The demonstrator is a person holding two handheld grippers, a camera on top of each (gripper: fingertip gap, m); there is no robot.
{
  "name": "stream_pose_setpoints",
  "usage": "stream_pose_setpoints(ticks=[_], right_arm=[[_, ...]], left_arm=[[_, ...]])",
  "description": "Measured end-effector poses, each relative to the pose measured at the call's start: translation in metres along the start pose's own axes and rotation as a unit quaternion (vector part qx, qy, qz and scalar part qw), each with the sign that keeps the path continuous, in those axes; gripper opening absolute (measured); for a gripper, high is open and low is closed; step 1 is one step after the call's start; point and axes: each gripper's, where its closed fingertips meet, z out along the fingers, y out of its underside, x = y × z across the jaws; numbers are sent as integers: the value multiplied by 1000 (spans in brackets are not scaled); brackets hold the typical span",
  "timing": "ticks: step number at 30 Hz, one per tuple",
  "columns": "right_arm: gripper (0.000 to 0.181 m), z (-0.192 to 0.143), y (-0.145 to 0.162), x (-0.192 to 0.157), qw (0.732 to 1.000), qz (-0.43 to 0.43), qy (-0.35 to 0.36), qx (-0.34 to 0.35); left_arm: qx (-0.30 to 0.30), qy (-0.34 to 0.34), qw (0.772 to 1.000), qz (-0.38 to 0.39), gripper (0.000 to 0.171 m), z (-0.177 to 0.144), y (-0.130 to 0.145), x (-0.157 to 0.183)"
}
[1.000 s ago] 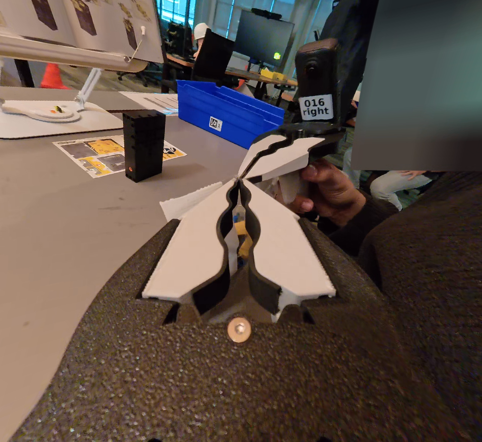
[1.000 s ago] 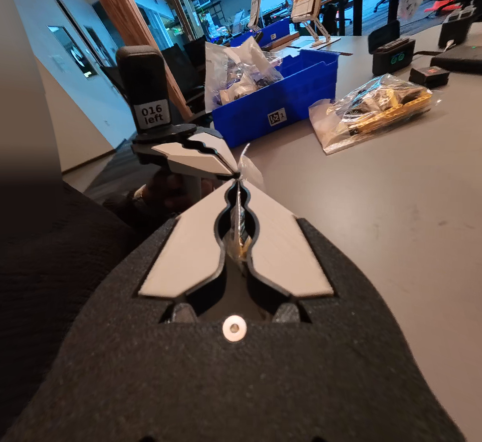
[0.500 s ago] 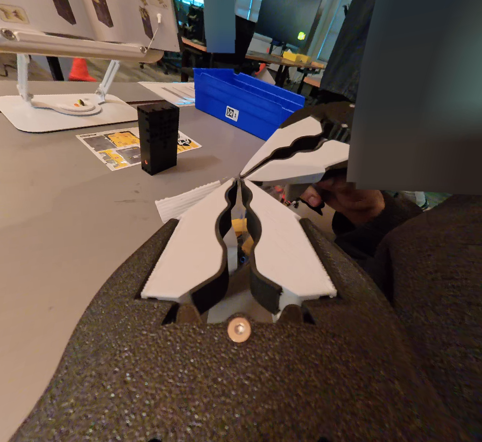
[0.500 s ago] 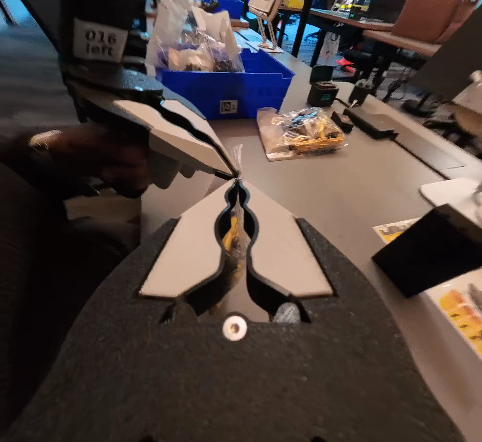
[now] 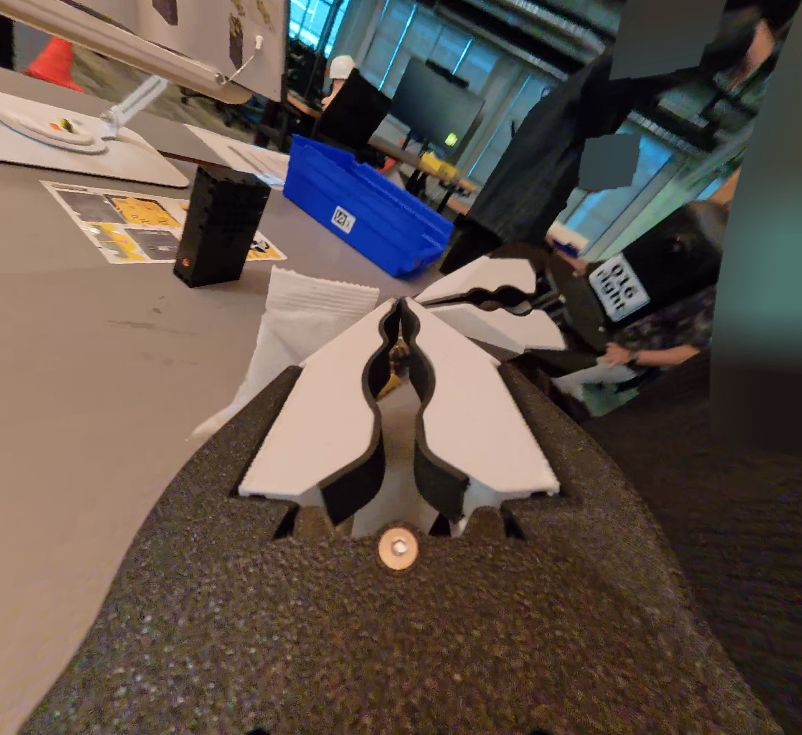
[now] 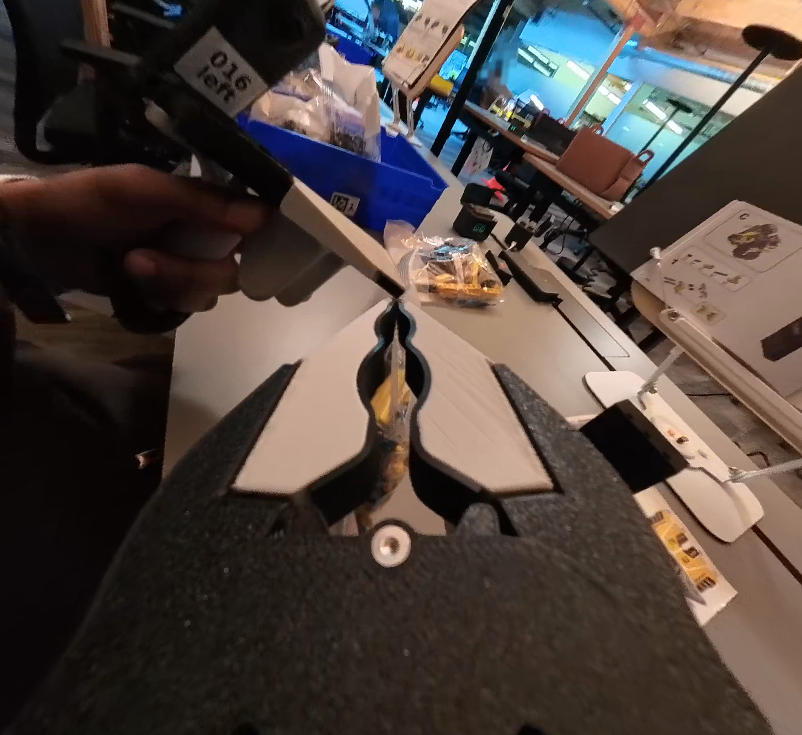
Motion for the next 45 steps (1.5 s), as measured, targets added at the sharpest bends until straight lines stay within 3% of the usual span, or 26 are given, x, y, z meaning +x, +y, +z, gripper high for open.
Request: stream_pose_setpoints(ticks=[4,10,13,15,17,19,22,28,32,34,37,39,40,41,45], right_arm=[[0,5,9,2,992,-105,56,-43],[0,8,14,2,967,-225,100,-66],[0,10,18,3,971,-209,97,-57],[0,8,16,5,985,-147,88,-35],[0,4,9,9,999,1,52,16],[0,-1,5,16,986,149,16,69],[0,-3,6,22,954,280,-18,105],[0,-6,4,27,908,389,-67,142],[0,-11,-5,26,861,457,-125,185],[0,-12,-8,25,852,466,-137,198],[0,-12,-9,24,875,429,-113,191],[0,-30,-15,38,902,370,-57,214],[0,-33,-12,43,922,336,-32,189],[0,-29,-9,39,940,303,-21,158],[0,-22,-5,35,938,309,-25,152]], left_arm=[[3,-23,1000,-12,0,4,3,-10],[23,14,991,-127,0,5,6,-18],[29,16,988,-148,0,6,7,-22],[31,20,988,-149,0,6,6,-21],[40,36,987,-153,0,7,1,-15],[46,41,988,-139,0,10,-5,-8],[41,41,991,-122,0,13,-7,-4],[53,68,990,-114,0,16,-9,5],[79,127,976,-159,0,14,-15,13],[92,154,963,-200,0,13,-18,13],[99,149,955,-235,0,14,-20,8],[170,117,935,-290,0,-7,-40,-23],[178,90,937,-285,0,-20,-42,-40],[143,53,956,-249,0,-18,-32,-44],[118,74,966,-217,0,-7,-31,-21]])
